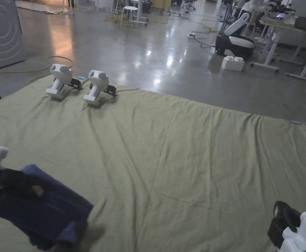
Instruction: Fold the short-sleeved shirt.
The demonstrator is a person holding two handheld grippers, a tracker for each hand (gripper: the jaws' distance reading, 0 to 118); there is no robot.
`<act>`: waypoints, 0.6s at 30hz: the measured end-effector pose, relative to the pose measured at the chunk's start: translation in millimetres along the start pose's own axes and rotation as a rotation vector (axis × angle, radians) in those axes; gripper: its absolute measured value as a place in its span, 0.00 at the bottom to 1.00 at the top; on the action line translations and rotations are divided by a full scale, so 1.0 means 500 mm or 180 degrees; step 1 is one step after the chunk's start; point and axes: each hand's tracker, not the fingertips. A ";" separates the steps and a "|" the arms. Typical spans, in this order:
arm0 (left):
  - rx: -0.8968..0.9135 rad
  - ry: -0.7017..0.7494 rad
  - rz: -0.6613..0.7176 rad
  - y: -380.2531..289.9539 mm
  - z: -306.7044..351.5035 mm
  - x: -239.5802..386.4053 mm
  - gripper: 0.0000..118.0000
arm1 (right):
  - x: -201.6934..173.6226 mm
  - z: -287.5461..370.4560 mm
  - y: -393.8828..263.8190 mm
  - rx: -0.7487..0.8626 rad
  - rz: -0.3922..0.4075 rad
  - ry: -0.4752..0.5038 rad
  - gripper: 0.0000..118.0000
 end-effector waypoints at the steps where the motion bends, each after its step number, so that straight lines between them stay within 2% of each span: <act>1: 0.0016 0.0085 0.0059 -0.004 0.018 0.014 0.28 | 0.006 0.000 0.004 0.0010 -0.0010 -0.0019 0.04; 4: 0.0080 0.0327 0.0199 0.005 0.060 -0.021 0.28 | 0.018 -0.001 0.008 0.0004 -0.0057 -0.0085 0.04; 6: 0.0107 0.0500 0.0312 0.020 0.078 -0.087 0.28 | 0.024 -0.001 0.006 -0.0019 -0.0085 -0.0092 0.04; 12: -0.0072 0.0991 0.0555 0.023 0.046 -0.137 0.30 | 0.020 -0.007 -0.017 -0.0132 -0.0057 -0.0089 0.04; 13: -0.0062 0.1105 0.0617 0.009 0.040 -0.117 0.32 | 0.018 -0.009 -0.020 -0.0151 -0.0069 -0.0083 0.04; 16: 0.0036 0.1447 0.0600 0.004 0.042 -0.106 0.53 | 0.014 -0.014 -0.026 -0.0201 -0.0073 -0.0054 0.04; 17: 0.0067 0.1550 0.0574 0.012 0.054 -0.114 0.57 | 0.013 -0.015 -0.027 -0.0203 -0.0070 -0.0045 0.04; 18: 0.0099 0.1648 0.0534 0.012 0.062 -0.109 0.57 | 0.012 -0.016 -0.026 -0.0199 -0.0065 -0.0033 0.04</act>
